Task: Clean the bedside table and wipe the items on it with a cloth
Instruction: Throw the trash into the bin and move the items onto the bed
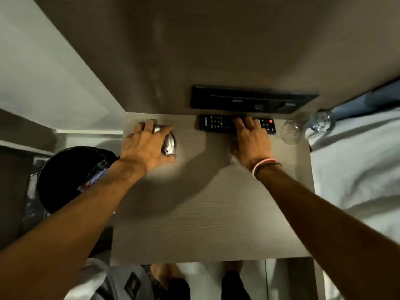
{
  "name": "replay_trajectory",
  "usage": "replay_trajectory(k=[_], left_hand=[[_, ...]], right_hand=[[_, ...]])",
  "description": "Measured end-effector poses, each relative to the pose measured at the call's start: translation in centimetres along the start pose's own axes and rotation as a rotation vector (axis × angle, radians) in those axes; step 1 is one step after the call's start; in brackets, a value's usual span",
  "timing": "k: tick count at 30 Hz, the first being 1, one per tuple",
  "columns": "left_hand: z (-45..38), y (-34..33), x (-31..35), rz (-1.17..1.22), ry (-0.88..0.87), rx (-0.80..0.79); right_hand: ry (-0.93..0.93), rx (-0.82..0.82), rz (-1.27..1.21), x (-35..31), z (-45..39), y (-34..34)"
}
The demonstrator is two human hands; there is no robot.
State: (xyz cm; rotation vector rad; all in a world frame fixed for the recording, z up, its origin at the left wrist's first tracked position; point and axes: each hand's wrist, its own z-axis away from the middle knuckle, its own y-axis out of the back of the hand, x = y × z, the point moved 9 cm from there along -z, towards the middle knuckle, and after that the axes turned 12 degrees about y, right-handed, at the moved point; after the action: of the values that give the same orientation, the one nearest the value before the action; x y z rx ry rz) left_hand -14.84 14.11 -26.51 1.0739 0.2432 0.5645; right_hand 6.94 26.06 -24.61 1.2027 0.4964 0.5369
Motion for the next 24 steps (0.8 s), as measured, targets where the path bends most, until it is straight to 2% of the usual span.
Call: replay_trajectory(k=[4, 9, 12, 15, 20, 22, 24], left_hand=[[2.6, -1.1, 0.6, -0.050, 0.036, -0.040], [8.4, -3.0, 1.3, -0.001, 0.039, -0.099], [10.4, -0.5, 3.2, 0.041, 0.048, -0.065], [11.8, 3.8, 7.1, 0.059, 0.021, -0.053], [15.7, 13.4, 17.6, 0.308, -0.177, 0.065], [18.1, 16.4, 25.3, 0.381, -0.352, 0.117], [21.1, 18.6, 33.0, 0.422, -0.524, 0.149]], right_hand=[[0.033, -0.032, -0.044, 1.4, 1.0, -0.4], [-0.022, -0.223, -0.184, 0.9, 5.6, -2.4], [-0.122, -0.269, -0.333, 0.9, 9.1, -3.4], [-0.229, -0.229, -0.581, 2.0, 12.8, -2.9], [-0.421, 0.059, -0.968, 7.3, 20.9, 2.3], [-0.542, 0.274, -1.018, 12.6, 26.7, 6.3], [-0.671, 0.566, -0.937, 18.0, 33.1, 10.8]])
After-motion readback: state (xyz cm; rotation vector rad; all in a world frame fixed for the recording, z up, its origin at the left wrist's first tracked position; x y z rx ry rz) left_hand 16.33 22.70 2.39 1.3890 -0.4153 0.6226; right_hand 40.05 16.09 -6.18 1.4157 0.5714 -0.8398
